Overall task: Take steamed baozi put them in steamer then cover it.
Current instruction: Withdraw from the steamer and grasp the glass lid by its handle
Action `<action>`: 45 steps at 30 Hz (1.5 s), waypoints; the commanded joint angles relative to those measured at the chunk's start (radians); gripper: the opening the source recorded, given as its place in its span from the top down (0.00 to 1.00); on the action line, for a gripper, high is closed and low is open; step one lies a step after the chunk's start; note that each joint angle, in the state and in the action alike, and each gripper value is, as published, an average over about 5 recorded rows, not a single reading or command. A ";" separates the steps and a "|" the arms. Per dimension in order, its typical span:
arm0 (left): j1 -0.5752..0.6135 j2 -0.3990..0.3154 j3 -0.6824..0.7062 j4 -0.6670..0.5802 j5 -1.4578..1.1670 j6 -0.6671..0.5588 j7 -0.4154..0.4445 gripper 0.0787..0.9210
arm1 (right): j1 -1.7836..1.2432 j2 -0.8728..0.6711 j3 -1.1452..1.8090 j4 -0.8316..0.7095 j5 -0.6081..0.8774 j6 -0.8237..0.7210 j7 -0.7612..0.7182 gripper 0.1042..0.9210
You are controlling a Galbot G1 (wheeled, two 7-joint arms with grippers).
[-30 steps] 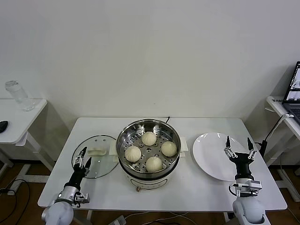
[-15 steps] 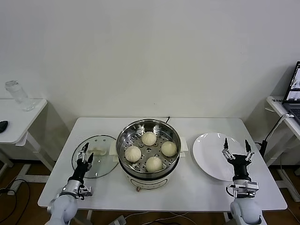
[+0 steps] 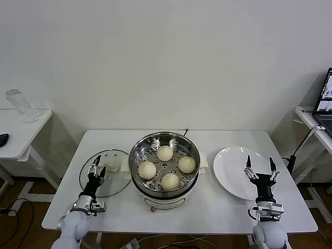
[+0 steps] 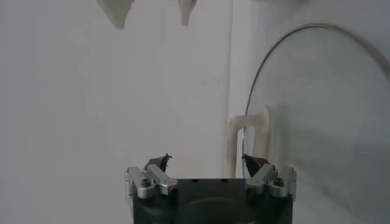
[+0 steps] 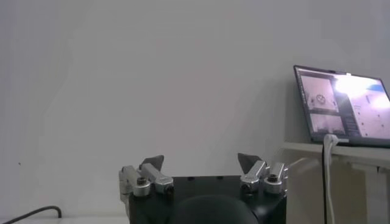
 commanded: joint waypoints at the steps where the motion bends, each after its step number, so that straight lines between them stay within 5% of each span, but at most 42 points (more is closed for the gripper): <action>1: -0.042 -0.005 0.009 0.058 0.005 -0.015 -0.010 0.12 | 0.006 0.014 0.002 -0.011 -0.018 0.002 -0.003 0.12; 19: -0.107 -0.015 0.020 0.135 0.028 0.012 -0.019 0.14 | -0.005 0.020 0.015 -0.007 -0.026 0.004 -0.007 0.12; 40: -0.102 -0.008 0.020 0.115 0.025 0.021 0.004 0.82 | 0.004 0.022 0.013 -0.003 -0.026 0.007 -0.004 0.12; 45: -0.081 -0.003 0.007 0.059 0.025 0.011 -0.004 0.87 | 0.003 0.027 0.009 -0.007 -0.030 0.011 -0.006 0.12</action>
